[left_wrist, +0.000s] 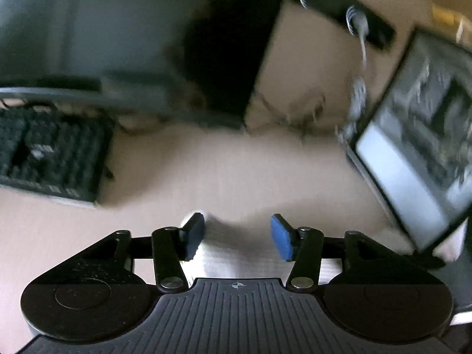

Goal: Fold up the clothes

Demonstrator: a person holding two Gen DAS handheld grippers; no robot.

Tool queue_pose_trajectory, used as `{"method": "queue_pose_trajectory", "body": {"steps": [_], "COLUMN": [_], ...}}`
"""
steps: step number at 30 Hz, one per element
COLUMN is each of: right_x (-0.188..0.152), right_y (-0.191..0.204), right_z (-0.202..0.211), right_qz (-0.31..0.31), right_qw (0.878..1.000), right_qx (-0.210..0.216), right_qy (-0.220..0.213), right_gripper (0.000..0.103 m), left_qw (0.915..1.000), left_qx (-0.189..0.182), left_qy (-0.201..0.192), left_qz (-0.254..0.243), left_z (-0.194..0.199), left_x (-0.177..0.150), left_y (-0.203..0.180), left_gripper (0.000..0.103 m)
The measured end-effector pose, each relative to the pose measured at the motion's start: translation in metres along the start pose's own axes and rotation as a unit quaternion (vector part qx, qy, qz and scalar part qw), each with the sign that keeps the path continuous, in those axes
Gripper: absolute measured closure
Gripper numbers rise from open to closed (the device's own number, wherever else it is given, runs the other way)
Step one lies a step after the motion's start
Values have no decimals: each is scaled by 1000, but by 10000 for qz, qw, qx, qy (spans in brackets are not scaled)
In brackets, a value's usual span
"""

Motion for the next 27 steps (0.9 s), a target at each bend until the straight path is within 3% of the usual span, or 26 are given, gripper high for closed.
{"method": "queue_pose_trajectory", "body": {"steps": [4, 7, 9, 12, 16, 19, 27], "right_x": [7, 15, 16, 0, -36, -55, -51], "right_y": [-3, -27, -49, -85, -94, -90, -91], "right_z": [21, 50, 63, 60, 53, 51, 41], "right_qz": [-11, -286, -552, -1210, -1969, -2191, -1756], "right_qw": [9998, 9939, 9849, 9787, 9750, 9727, 9805], "right_qx": [-124, -772, -1313, -1518, -1022, -742, -885], "right_qy": [-152, -727, -988, -671, -99, 175, -70], "right_gripper": [47, 45, 34, 30, 30, 29, 34], "left_qw": [9988, 9986, 9984, 9981, 9966, 9936, 9921], "left_qx": [125, 111, 94, 65, -124, -284, -443], "left_qy": [433, 515, 548, 602, 808, 1041, 1072], "left_qz": [-187, -93, -99, -124, 35, 348, 475], "left_z": [-15, -12, -11, -10, -10, -15, -37], "left_x": [-25, -34, -36, -39, -43, -54, -50], "left_y": [3, 12, 13, 14, 18, 25, 23], "left_gripper": [43, 34, 33, 33, 33, 19, 20]}}
Point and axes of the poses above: each gripper's, at about its wrist camera, not at the fingertips, and z roughly against the way its jaws point, y to its left, x to its top, the point moved 4 cm from there along -z, roughly the way its jaws point, and after that the axes turned 2 degrees about -z, right-handed, at the moved point
